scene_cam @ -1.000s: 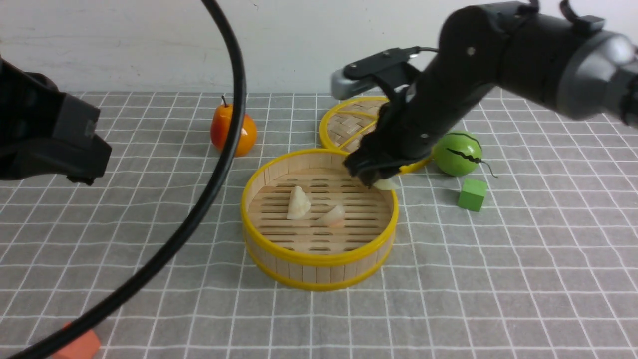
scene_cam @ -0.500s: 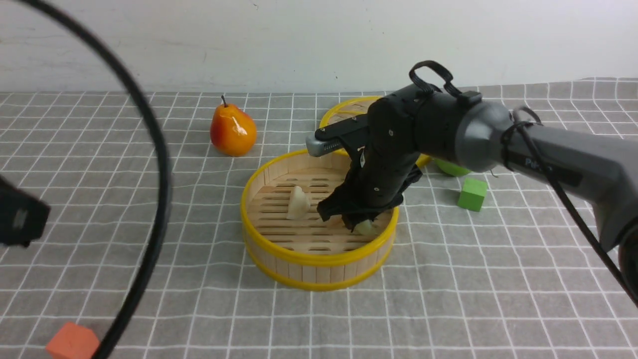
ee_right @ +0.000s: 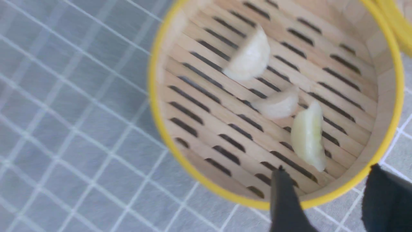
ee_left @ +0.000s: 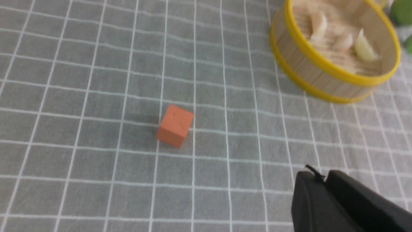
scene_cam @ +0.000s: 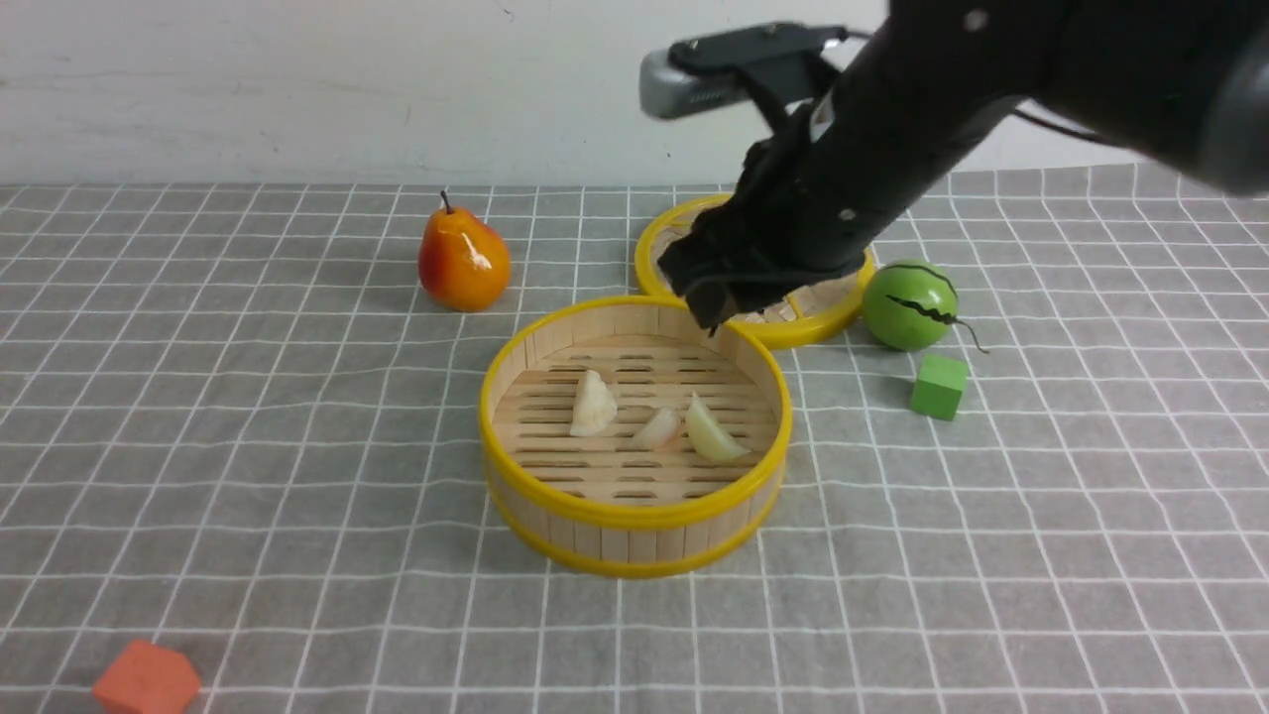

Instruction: Put the dumplings into the steamer on the table with the grey tablecloth.

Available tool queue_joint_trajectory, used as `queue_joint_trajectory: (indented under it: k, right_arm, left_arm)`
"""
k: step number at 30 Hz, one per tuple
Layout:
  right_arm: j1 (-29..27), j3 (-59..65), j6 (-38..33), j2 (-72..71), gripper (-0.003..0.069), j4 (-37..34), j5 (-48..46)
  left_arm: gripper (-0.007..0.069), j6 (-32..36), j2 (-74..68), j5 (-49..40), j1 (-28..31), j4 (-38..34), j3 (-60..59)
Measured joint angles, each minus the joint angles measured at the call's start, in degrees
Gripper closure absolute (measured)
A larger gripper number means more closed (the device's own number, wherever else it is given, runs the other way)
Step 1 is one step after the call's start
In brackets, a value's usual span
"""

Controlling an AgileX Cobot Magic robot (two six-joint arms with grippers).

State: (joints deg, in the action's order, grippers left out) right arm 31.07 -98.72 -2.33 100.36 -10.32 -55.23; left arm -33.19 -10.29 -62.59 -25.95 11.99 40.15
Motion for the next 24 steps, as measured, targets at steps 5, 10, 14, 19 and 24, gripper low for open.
queue_joint_trajectory:
  k: [5,10,14,19,24]
  right_arm:
    - [0.00,14.79,-4.06,-15.03,0.0573,-4.94,9.52]
    - [0.00,29.67,-12.14,-28.76,0.0678,-12.72,21.61]
    - [0.00,40.59,-18.25,-39.46,0.0679,-19.85,30.16]
    - [0.00,48.90,-24.07,-48.55,0.0680,-25.87,35.66]
    - [0.00,51.78,-26.06,-54.79,0.0679,-26.80,34.81]
  left_arm:
    - [0.0573,-1.21,7.13,7.74,0.00,0.22,-5.22]
    - [0.0573,-1.27,8.20,10.04,0.00,0.22,-7.11]
    - [0.0573,-1.33,8.20,10.23,0.00,0.22,-8.58]
    - [0.0568,-1.33,8.20,10.20,0.00,0.22,-10.28]
    - [0.0566,-1.33,8.20,10.21,0.00,0.22,-11.07]
